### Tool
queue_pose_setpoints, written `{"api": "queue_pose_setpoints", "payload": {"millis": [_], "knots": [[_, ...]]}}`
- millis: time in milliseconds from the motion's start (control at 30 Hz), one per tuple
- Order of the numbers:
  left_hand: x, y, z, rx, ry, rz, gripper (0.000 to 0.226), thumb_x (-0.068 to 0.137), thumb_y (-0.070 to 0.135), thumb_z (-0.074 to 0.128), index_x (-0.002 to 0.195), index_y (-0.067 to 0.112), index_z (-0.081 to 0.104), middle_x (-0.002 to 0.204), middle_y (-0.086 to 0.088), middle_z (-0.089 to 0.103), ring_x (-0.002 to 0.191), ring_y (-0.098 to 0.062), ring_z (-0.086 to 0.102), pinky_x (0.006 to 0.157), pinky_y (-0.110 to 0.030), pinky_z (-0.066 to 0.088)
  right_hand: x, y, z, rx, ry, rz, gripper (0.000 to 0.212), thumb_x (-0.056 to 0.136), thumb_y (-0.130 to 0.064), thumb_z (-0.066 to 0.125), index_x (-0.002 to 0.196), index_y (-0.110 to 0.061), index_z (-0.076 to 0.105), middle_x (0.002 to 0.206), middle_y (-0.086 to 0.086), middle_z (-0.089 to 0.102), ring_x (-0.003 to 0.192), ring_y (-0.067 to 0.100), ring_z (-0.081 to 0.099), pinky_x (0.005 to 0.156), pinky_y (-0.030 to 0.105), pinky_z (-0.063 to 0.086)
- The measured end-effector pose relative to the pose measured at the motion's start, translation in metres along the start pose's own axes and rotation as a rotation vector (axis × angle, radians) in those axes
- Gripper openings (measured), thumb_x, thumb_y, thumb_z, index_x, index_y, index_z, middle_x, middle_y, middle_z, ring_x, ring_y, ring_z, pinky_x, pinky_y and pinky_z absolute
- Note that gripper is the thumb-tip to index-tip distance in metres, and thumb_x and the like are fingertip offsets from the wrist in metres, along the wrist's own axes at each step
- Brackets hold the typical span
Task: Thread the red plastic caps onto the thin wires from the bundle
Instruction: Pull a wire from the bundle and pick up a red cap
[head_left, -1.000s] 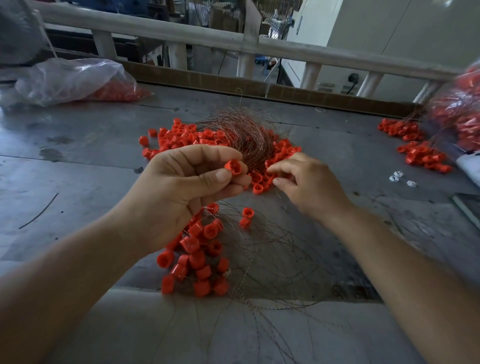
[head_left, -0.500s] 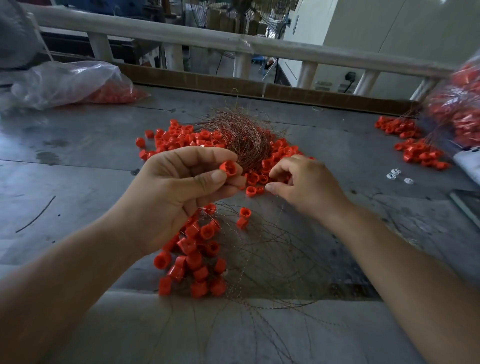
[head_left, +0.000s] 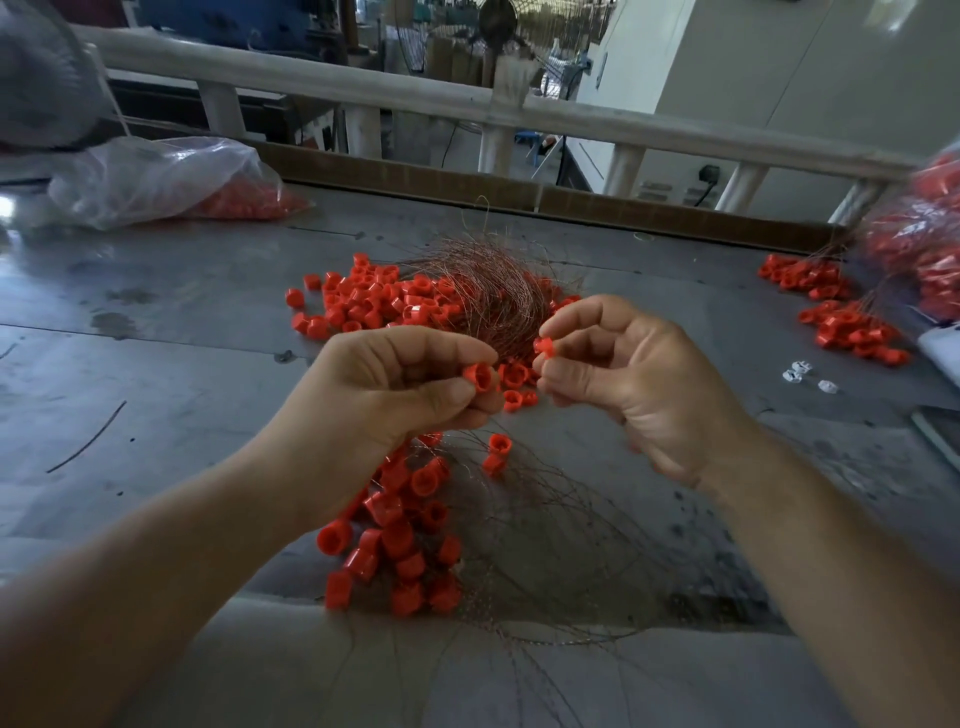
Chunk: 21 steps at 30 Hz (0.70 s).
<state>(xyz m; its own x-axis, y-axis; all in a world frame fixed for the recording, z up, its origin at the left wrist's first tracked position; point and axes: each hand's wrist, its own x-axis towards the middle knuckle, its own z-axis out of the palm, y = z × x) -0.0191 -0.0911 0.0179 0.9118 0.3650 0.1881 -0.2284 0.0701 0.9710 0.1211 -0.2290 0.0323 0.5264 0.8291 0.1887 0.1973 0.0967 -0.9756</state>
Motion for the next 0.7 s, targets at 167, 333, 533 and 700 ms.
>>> {"api": "queue_pose_setpoints", "payload": {"millis": [167,333,533,700], "knots": [[-0.002,0.0,-0.002,0.05,-0.012,0.015,0.027,0.062,0.01,0.062,0.083,0.022,0.075,0.082,-0.008,0.073,0.079,-0.018,0.07,0.067,-0.018,0.053,-0.007,-0.006,0.014,0.076,-0.055,-0.063,0.02,0.056,-0.021,0.07,0.076,-0.019,0.064,0.067,0.001,0.065,0.066,0.013,0.063,0.063,0.021,0.053],[0.0,0.0,0.0,0.049,-0.003,0.015,0.028,0.062,0.009,0.061,0.083,0.022,0.075,0.081,-0.007,0.073,0.078,-0.018,0.07,0.066,-0.018,0.053,-0.009,-0.005,0.017,0.011,-0.044,-0.084,0.018,0.061,-0.019,0.068,0.079,-0.019,0.063,0.064,0.0,0.065,0.063,0.016,0.065,0.06,0.022,0.053],[-0.001,0.0,0.001,0.045,-0.005,0.017,0.027,0.062,0.008,0.062,0.082,0.02,0.075,0.08,-0.007,0.073,0.076,-0.017,0.07,0.065,-0.018,0.053,-0.01,-0.004,0.018,-0.013,-0.048,-0.082,0.015,0.065,-0.023,0.065,0.079,-0.019,0.062,0.064,0.001,0.065,0.063,0.015,0.065,0.06,0.022,0.053],[0.0,-0.001,0.004,0.063,-0.005,0.029,0.028,0.062,0.009,0.061,0.083,0.021,0.075,0.078,-0.005,0.073,0.075,-0.015,0.07,0.065,-0.017,0.053,-0.007,0.0,0.021,-0.095,-0.015,-0.125,0.018,0.066,-0.022,0.065,0.084,-0.02,0.061,0.068,-0.005,0.065,0.067,0.011,0.064,0.064,0.022,0.053]]}}
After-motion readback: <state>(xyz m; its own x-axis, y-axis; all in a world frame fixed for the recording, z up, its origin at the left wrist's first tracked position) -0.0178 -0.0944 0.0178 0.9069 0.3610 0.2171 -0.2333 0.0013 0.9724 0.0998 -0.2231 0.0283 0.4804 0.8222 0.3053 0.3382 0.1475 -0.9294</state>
